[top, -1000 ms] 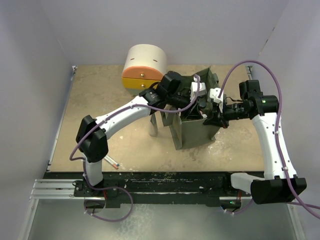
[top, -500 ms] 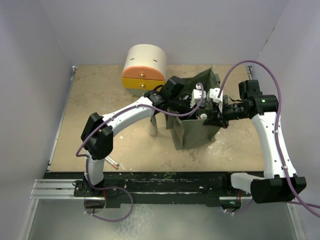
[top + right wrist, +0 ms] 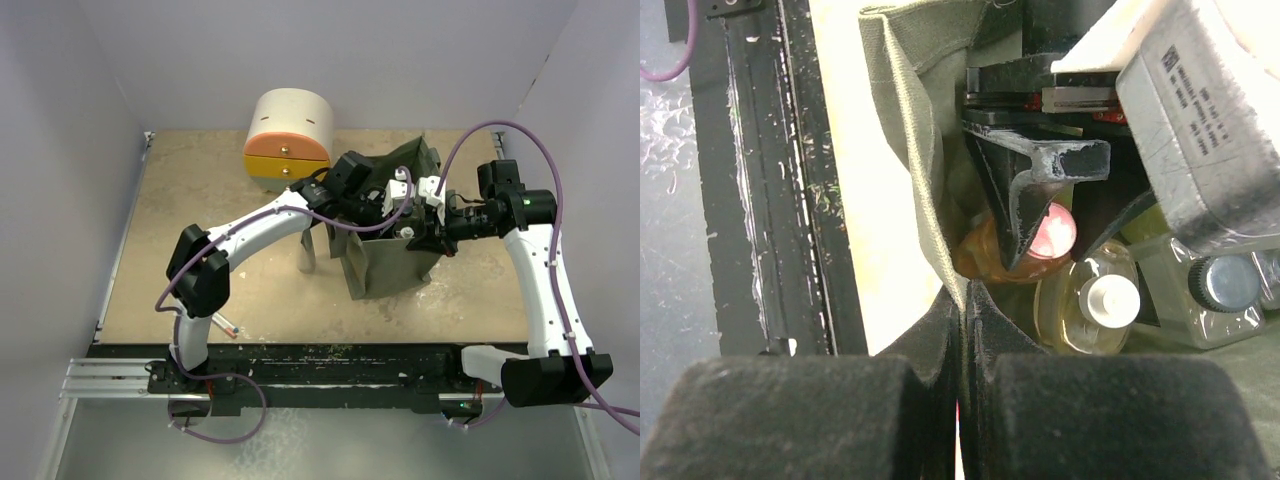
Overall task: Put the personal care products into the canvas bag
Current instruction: Place the care product in the canvas bag, then pick up the care product from the center of the board.
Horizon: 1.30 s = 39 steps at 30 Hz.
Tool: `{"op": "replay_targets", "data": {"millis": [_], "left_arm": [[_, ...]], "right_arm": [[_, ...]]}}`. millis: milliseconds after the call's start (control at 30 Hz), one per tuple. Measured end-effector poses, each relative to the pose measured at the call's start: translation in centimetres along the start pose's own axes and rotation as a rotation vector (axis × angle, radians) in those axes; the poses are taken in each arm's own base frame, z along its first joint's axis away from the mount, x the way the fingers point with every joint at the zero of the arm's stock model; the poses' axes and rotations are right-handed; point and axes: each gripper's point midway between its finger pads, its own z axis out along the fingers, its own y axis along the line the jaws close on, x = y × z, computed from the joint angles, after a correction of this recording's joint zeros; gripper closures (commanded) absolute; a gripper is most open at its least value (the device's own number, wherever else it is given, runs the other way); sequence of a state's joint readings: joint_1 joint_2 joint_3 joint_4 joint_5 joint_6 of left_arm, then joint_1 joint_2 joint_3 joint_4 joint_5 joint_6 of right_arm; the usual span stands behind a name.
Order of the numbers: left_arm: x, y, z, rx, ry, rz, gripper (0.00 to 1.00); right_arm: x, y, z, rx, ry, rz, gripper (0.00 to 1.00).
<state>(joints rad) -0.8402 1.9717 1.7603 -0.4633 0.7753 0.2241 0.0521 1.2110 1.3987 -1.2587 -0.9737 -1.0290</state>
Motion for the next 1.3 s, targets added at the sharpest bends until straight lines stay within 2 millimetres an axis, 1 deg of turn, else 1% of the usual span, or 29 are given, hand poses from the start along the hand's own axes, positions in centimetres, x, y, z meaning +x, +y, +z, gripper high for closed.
{"op": "replay_targets", "data": {"millis": [100, 133, 233, 400, 500, 567, 667, 800, 900, 1000, 1200, 1300], "left_arm": [[-0.4, -0.3, -0.1, 0.009, -0.002, -0.002, 0.41], [-0.5, -0.4, -0.1, 0.010, -0.003, -0.001, 0.36], [-1.1, -0.6, -0.2, 0.012, -0.009, 0.005, 0.31], [-1.7, -0.8, -0.6, 0.001, -0.014, -0.003, 0.25], [-2.3, -1.0, -1.1, -0.007, -0.021, 0.004, 0.18], [-3.0, -1.2, -1.6, -0.015, -0.028, 0.013, 0.15], [-4.4, -1.3, -2.8, -0.039, -0.054, 0.036, 0.12], [-7.0, -1.4, -5.2, -0.072, -0.108, 0.077, 0.11], [-9.1, -1.4, -7.7, -0.112, -0.157, 0.111, 0.11], [-10.7, -1.6, -10.1, -0.155, -0.196, 0.138, 0.11], [-12.8, -2.0, -15.3, -0.306, -0.238, 0.171, 0.10], [-13.5, -2.6, -18.9, -0.428, -0.251, 0.193, 0.09]], "right_arm": [[0.0, 0.0, 0.0, 0.002, 0.003, -0.001, 0.95], [0.0, 0.0, 0.0, 0.003, 0.003, -0.002, 0.93], [0.0, -0.1, -0.1, 0.007, 0.003, -0.005, 0.87], [-0.3, 0.1, -0.3, 0.016, -0.005, -0.018, 0.81], [-0.5, 0.3, -0.4, 0.021, -0.011, -0.026, 0.79], [-0.6, 0.4, -0.4, 0.021, -0.018, -0.031, 0.78], [-0.7, 0.5, -0.5, 0.022, -0.023, -0.036, 0.77], [-0.9, 0.8, -0.6, 0.027, -0.029, -0.039, 0.76], [-1.0, 0.9, -0.7, 0.030, -0.031, -0.042, 0.74], [-1.0, 0.9, -0.7, 0.030, -0.031, -0.037, 0.72], [-1.3, 0.9, -0.8, 0.034, -0.032, -0.037, 0.68], [-1.8, 0.7, -1.1, 0.042, -0.036, -0.046, 0.67]]}}
